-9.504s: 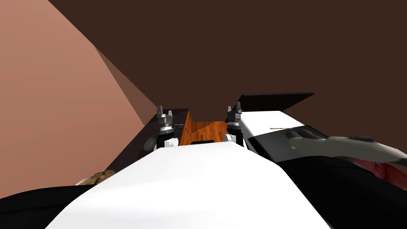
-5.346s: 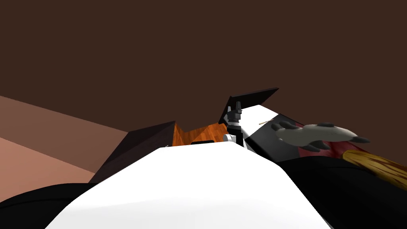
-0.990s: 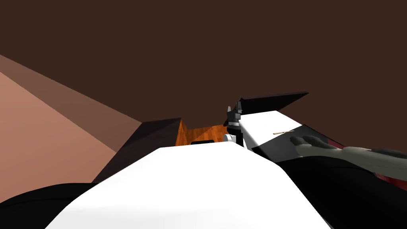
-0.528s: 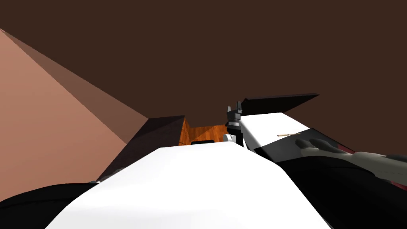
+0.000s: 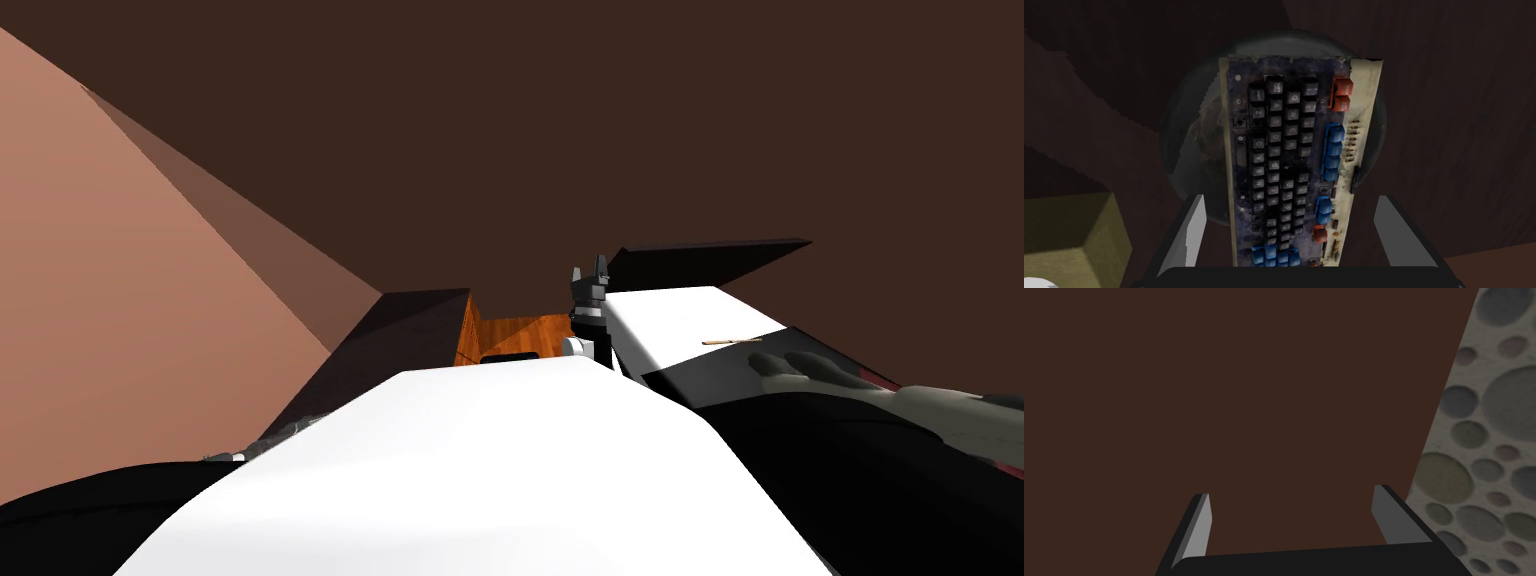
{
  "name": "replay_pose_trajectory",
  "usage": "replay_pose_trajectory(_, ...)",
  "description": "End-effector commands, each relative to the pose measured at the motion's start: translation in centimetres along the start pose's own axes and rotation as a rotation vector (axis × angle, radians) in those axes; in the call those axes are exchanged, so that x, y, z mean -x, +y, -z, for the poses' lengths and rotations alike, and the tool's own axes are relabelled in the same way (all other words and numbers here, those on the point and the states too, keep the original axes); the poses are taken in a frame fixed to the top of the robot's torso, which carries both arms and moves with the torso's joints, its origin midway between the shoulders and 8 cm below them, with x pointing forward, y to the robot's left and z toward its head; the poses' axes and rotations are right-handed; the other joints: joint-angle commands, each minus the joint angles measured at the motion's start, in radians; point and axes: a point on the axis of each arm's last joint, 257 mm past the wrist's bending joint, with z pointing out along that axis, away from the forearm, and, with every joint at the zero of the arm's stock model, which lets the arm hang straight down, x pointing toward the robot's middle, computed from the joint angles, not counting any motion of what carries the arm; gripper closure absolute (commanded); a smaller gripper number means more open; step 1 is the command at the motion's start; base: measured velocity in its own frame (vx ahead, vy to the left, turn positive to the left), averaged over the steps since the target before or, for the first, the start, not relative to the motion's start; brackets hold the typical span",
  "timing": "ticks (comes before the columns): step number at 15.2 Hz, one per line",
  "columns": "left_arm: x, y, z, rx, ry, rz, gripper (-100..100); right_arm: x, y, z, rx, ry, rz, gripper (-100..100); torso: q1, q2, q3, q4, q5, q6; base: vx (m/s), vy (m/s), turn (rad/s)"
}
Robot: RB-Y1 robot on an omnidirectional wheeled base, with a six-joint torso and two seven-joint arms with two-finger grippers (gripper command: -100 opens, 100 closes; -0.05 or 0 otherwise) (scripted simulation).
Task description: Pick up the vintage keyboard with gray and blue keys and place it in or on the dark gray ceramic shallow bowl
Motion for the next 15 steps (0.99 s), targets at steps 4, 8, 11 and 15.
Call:
replay_pose_trajectory(4,-0.9,1.1,1.9,-0.001,-0.004,-0.012,-100,0.0,0.0,0.0,0.0,0.0,0.0,0,-0.002,-0.001,-0.001,0.0,-0.001,0.0,0.004,-0.011,0.043)
replay_pose_trajectory(8,-1.7,2.5,4.2,-0.004,-0.011,-0.03,-100,0.0,0.0,0.0,0.0,0.0,0.0,0,-0.004,-0.002,-0.001,-0.001,-0.001,0.0,0.014,-0.039,0.066)
replay_pose_trajectory(11,-1.6,2.5,4.0,-0.004,-0.01,-0.03,-100,0.0,0.0,0.0,0.0,0.0,0.0,0,-0.004,-0.002,-0.001,-0.001,-0.001,0.0,0.01,-0.023,0.043)
replay_pose_trajectory(15,-1.6,2.5,4.0,-0.004,-0.01,-0.03,-100,0.0,0.0,0.0,0.0,0.0,0.0,0,-0.001,-0.001,-0.001,0.0,0.0,0.0,0.0,0.0,0.0)
